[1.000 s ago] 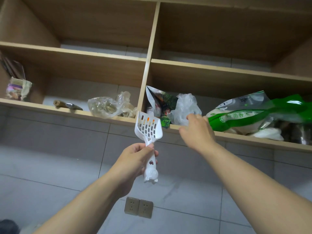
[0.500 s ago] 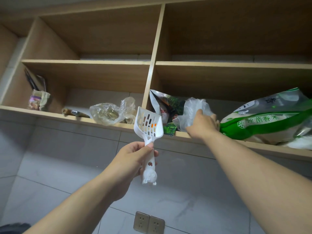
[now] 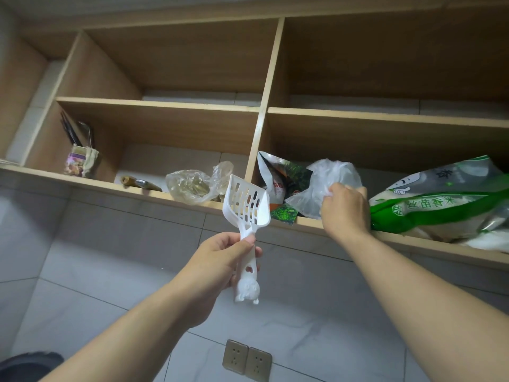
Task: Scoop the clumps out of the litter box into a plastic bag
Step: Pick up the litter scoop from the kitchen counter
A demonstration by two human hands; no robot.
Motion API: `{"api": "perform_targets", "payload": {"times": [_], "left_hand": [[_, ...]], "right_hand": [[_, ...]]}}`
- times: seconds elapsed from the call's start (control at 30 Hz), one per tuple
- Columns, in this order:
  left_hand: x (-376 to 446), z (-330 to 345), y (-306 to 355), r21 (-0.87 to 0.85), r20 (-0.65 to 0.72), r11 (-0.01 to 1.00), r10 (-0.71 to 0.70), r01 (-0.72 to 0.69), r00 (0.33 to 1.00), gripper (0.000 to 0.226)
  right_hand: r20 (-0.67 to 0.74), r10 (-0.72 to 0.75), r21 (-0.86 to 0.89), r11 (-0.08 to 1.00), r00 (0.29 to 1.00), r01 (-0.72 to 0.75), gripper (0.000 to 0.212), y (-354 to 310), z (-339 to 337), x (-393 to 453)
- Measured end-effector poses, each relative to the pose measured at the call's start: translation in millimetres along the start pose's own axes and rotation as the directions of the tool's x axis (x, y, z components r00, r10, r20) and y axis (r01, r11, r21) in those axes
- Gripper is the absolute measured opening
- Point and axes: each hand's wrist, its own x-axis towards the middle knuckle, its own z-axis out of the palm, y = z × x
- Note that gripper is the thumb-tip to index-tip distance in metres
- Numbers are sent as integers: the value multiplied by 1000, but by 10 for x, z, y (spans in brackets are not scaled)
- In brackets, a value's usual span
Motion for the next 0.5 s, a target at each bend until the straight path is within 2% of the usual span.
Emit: {"api": "perform_targets", "payload": {"times": [0.17, 0.3, 0.4, 0.5], "left_hand": [[-199, -131, 98, -28, 21, 1000, -4, 4, 1000, 30], [-383, -269, 147, -64, 45, 998, -13, 16, 999, 31], [-583, -442, 122, -92, 63, 995, -32, 37, 998, 30], [-822, -628, 3, -118, 81, 990, -71, 80, 994, 26]], "right_hand": [[-125, -34, 40, 998, 992, 40, 20, -201, -335, -134], [-196, -66, 95, 992, 978, 85, 14, -429, -655, -289], [-189, -69, 146, 984, 980, 98, 16, -603, -884, -514], [-157, -60, 280, 955, 986, 103, 22, -772, -1056, -851]]}}
